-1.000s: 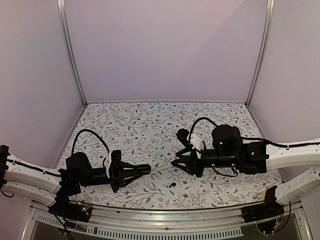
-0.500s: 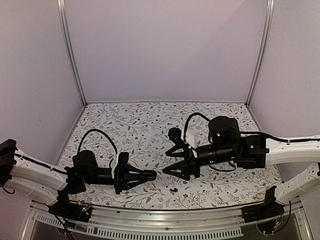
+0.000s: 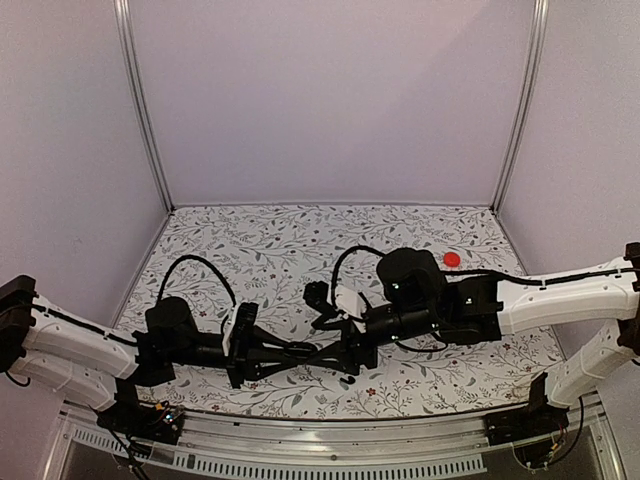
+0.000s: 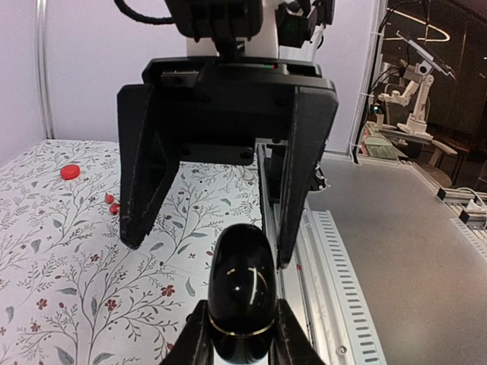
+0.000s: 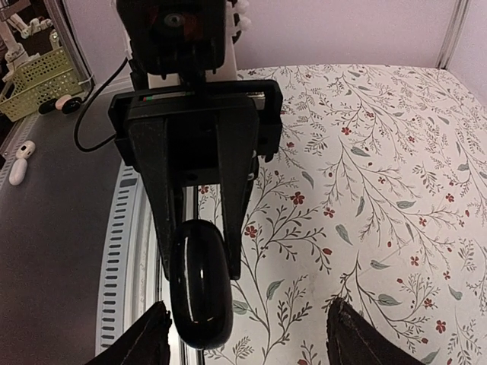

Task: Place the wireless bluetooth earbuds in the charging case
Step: Open the charging case.

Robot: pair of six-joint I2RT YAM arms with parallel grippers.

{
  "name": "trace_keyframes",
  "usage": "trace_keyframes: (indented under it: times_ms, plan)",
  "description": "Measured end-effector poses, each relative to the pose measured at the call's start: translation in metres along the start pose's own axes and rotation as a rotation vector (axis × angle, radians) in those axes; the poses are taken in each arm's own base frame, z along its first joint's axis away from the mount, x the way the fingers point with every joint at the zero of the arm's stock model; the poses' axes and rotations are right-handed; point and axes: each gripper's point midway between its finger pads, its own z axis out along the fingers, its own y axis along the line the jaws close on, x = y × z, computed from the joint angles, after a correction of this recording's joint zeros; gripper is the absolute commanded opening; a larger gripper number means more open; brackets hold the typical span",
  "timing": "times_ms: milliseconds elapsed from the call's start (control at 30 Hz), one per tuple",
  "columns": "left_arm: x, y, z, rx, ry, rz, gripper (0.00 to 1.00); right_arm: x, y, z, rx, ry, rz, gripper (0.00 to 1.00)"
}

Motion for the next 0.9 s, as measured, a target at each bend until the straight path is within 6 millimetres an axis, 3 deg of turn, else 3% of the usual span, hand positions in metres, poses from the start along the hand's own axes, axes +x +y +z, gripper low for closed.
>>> trace_keyframes:
  times_ms: [767,900]
  plan:
    - [-0.002,0.001,0.009,0.006,0.003,0.005,0.00,-0.010,-0.018,-0.007,0.034,-0.031,0.079,0.64]
    - [0.001,-0.005,0.010,0.040,0.017,0.006,0.00,-0.021,-0.032,-0.013,0.074,-0.075,0.091,0.64]
